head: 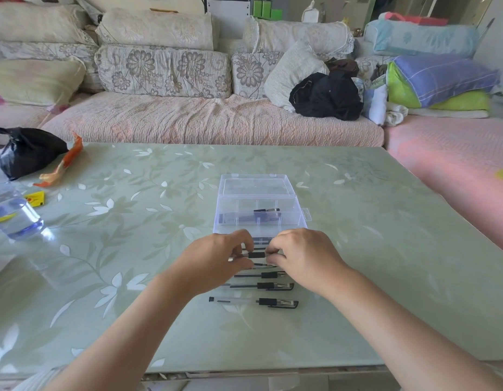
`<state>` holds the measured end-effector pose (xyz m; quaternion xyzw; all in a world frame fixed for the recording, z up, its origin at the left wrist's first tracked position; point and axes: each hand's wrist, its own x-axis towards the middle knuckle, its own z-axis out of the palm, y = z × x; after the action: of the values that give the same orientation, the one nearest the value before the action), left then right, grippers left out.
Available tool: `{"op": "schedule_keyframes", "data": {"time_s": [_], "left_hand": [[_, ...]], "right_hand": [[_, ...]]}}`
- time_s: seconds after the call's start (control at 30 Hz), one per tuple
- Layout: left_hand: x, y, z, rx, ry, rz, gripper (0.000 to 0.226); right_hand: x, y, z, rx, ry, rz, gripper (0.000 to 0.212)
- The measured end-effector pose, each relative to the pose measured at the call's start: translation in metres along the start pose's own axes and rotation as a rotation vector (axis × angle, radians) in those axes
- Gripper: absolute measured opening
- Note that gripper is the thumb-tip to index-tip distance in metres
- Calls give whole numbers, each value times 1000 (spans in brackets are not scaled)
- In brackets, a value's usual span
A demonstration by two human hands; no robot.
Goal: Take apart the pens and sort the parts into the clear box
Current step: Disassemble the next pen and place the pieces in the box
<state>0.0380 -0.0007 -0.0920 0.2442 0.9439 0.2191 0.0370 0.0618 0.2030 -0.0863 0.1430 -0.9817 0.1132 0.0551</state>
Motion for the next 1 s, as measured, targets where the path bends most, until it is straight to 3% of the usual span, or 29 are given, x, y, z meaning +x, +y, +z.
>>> {"op": "schedule_keyframes", "data": {"time_s": [0.1,0.23,0.5,0.63,0.73,0.87,1.0], "left_hand": [[1,0,1,34,25,-3,7],[3,1,4,0,14,-57,24],[2,-1,4,47,34,8,8],[3,0,5,16,10,-37,26],[2,1,5,-10,-19,-21,12],[2,1,3,20,13,1,11],[3,-1,2,29,-7,-79,29]], "right_hand": [[1,0,0,32,13,27,17],[2,0,1,54,39,45,14],[2,0,0,59,51,58,13],[1,-1,0,75,53,56,13],[1,0,0,61,53,54,12],[1,0,1,64,57,53,12],[0,1,2,62,62,44,12]]}}
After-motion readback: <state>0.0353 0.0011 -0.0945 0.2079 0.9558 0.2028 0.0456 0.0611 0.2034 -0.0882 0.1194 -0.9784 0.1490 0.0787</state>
